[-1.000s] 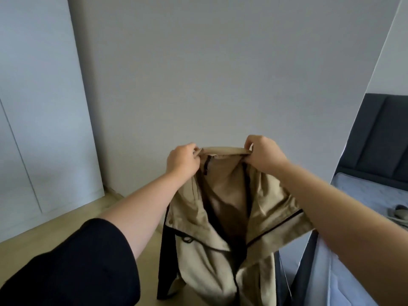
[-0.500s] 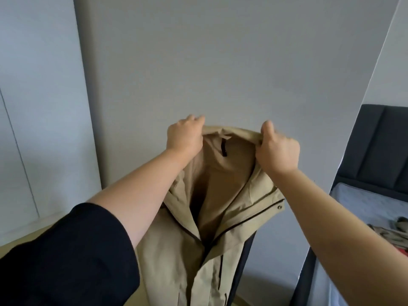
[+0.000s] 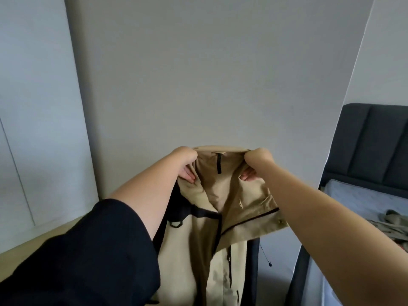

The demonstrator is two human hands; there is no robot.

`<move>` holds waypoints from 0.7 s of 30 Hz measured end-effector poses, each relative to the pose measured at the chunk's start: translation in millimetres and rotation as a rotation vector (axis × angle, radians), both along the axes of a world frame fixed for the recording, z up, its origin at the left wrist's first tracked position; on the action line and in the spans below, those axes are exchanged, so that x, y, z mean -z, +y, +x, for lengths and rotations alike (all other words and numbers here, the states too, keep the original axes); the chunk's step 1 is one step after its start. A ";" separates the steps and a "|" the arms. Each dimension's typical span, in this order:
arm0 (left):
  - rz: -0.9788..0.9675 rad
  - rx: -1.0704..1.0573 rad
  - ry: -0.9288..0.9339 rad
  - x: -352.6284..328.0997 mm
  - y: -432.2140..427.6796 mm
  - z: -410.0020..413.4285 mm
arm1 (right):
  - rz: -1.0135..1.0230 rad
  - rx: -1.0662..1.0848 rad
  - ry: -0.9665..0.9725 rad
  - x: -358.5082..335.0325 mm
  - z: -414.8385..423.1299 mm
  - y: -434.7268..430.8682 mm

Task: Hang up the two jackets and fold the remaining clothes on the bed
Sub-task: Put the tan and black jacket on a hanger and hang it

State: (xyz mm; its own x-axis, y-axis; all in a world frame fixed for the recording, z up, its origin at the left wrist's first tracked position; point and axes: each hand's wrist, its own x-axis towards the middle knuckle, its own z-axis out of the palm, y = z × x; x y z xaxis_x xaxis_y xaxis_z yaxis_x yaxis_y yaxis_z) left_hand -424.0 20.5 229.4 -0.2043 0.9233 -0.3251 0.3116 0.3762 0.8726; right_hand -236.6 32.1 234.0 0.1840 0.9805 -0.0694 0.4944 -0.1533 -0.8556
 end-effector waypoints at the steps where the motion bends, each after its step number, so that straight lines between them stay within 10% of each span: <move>1: 0.040 -0.024 -0.016 -5.5 -1.8 5.2 | 0.067 0.050 0.040 -3.5 2.9 -1.4; 8: 0.390 -0.170 -0.267 -53.2 -25.0 56.9 | 0.410 0.310 0.231 -47.3 32.9 -34.6; 21: 0.932 -0.009 -0.146 -113.2 -141.2 179.1 | 1.007 0.558 0.246 -112.5 134.0 -166.1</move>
State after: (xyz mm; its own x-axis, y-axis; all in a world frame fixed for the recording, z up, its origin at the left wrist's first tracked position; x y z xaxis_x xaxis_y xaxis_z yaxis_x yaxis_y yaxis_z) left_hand -244.9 -120.8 342.7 -0.2283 0.8227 0.5207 0.1755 -0.4912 0.8532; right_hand -102.6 -134.0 346.5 0.6948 0.4015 0.5967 0.3771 0.5031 -0.7776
